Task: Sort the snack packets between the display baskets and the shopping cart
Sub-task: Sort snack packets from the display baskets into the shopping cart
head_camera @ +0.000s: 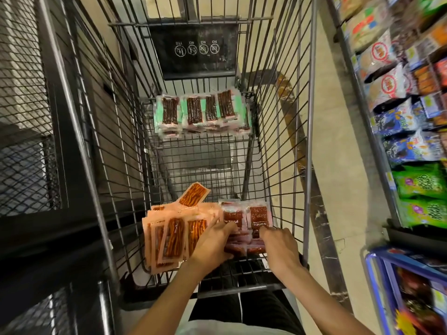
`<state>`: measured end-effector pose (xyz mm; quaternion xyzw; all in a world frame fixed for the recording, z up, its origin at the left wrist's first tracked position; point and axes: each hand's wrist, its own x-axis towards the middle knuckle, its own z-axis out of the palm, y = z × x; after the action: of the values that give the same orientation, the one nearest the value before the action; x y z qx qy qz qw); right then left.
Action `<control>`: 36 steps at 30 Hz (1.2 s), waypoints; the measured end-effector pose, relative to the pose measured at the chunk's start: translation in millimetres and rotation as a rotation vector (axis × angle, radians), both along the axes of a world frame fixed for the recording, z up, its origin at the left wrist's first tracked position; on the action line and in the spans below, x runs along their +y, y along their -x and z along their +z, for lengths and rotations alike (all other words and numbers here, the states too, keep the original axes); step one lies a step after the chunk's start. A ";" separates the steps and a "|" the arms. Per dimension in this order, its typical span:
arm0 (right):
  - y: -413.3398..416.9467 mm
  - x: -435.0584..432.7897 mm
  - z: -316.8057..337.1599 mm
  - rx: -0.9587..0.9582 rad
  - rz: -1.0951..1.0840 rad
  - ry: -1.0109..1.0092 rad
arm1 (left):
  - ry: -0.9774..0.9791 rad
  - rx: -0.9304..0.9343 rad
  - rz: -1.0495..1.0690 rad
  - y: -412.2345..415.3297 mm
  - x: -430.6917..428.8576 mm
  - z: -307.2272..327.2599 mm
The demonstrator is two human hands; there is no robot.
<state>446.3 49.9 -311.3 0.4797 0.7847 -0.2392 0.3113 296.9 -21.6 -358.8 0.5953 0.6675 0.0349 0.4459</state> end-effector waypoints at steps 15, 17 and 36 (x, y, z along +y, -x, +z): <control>-17.8 7.3 21.6 0.405 -0.429 0.260 | 0.208 -0.632 0.734 31.7 -20.0 38.8; -17.0 13.3 25.6 0.439 -0.543 0.305 | 0.181 -0.768 0.794 37.3 -20.3 49.1; 27.1 -3.3 45.8 0.761 -1.062 0.571 | 0.187 -0.881 1.090 30.8 -26.2 94.1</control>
<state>419.2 46.6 -265.5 0.5801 0.4058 -0.7056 -0.0294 266.0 -47.8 -264.7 0.0658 0.6282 0.4332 0.6429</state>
